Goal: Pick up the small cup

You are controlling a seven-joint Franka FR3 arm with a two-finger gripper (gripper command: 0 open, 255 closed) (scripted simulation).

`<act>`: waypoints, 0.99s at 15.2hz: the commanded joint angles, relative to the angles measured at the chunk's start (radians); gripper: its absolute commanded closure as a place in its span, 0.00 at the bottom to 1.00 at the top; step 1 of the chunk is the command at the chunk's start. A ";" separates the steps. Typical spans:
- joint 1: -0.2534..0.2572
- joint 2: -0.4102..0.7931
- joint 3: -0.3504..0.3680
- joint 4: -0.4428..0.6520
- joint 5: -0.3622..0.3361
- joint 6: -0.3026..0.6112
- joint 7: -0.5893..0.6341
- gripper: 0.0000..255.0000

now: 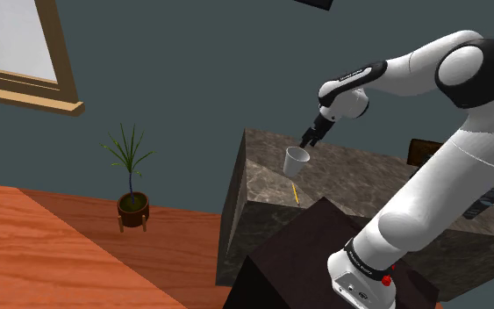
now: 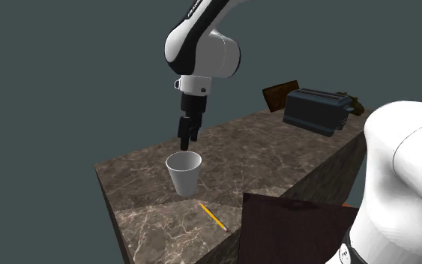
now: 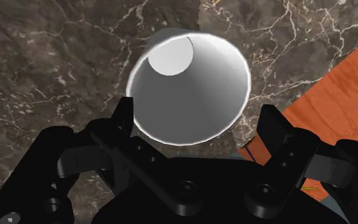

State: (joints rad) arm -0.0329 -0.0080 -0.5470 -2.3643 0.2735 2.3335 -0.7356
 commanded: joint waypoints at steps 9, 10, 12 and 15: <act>-0.065 0.270 0.021 0.111 0.235 0.063 -0.242 0.00; -0.069 0.282 0.026 0.111 0.248 0.071 -0.253 0.00; -0.075 0.301 0.035 0.111 0.268 0.085 -0.269 0.00; -0.074 0.300 0.035 0.110 0.267 0.085 -0.268 1.00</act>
State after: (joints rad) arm -0.1067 0.2904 -0.5125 -2.2547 0.5390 2.4175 -1.0025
